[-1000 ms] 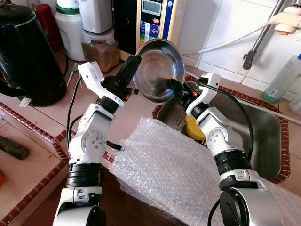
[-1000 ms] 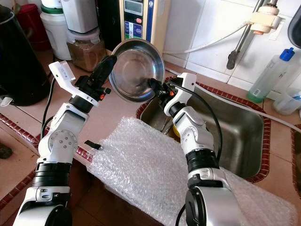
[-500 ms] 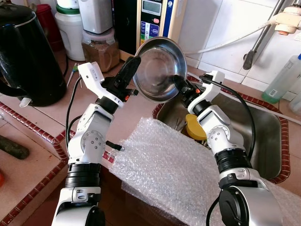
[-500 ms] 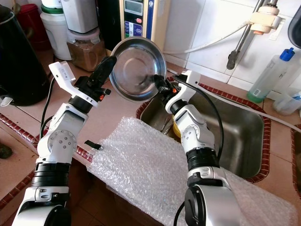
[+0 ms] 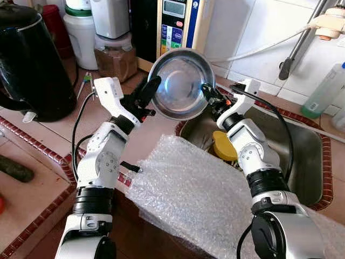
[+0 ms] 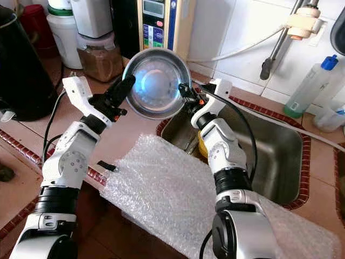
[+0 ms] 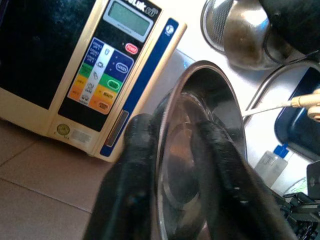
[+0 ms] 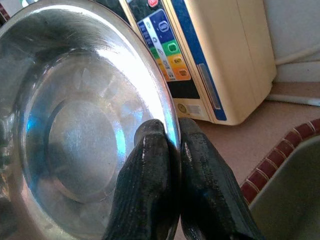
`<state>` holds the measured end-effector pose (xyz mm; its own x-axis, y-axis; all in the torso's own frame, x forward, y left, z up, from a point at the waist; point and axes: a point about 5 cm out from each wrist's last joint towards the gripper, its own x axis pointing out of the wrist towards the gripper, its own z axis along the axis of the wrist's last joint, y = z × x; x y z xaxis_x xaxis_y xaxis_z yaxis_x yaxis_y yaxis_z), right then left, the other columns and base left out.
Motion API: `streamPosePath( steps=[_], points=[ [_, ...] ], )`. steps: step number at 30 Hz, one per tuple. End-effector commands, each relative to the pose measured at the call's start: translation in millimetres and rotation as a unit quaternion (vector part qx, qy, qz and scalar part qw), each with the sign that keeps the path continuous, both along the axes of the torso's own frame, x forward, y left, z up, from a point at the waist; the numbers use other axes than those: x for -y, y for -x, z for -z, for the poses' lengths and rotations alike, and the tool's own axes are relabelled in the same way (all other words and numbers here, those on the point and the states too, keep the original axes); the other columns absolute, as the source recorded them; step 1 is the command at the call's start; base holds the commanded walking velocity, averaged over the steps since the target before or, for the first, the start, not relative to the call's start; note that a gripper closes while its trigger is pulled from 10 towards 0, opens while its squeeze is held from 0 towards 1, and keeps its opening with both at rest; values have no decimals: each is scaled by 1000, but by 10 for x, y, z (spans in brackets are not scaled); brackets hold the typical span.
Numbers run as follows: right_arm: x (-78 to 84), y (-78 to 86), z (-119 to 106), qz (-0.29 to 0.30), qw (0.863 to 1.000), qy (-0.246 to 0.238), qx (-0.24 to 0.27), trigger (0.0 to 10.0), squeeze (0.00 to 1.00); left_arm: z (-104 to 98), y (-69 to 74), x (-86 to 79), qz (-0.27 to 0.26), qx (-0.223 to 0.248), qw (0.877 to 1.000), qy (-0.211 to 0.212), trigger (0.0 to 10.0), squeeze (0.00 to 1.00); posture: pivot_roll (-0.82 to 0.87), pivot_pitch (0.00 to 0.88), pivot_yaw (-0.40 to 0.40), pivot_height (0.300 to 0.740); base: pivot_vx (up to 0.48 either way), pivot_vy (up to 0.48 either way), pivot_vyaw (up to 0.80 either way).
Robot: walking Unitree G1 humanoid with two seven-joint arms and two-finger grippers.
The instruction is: Kitchen organization
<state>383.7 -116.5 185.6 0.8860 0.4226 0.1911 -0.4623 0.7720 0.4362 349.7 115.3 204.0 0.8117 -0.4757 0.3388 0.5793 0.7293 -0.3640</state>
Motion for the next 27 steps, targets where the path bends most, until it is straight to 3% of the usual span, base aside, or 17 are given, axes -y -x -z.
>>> streamPosePath(
  steps=[1,10,16,19,20,27],
  points=[
    [4,-15,33,4,1000,22,-11,0,0,-59,12,92,16,18,1000,-9,10000,1000,1,11,-64,740,0,0,0],
    [101,-42,70,47,998,38,-21,0,0,8,8,108,12,12,999,-41,10000,1000,-4,16,-64,740,0,0,0],
    [249,-55,90,85,995,54,-25,0,0,128,119,219,87,9,992,-96,10000,1000,-8,20,-65,740,0,0,0],
    [363,-63,101,111,992,61,-29,0,0,170,160,242,109,5,988,-109,10000,1000,-8,20,-65,740,0,0,0],
    [468,-67,106,135,988,68,-31,0,0,200,171,244,110,2,987,-118,10000,1000,-8,20,-65,740,0,0,0],
    [712,-71,109,194,975,98,-35,0,0,238,181,259,117,-1,983,-139,10000,1000,-12,22,-63,740,0,0,0]
  ],
)
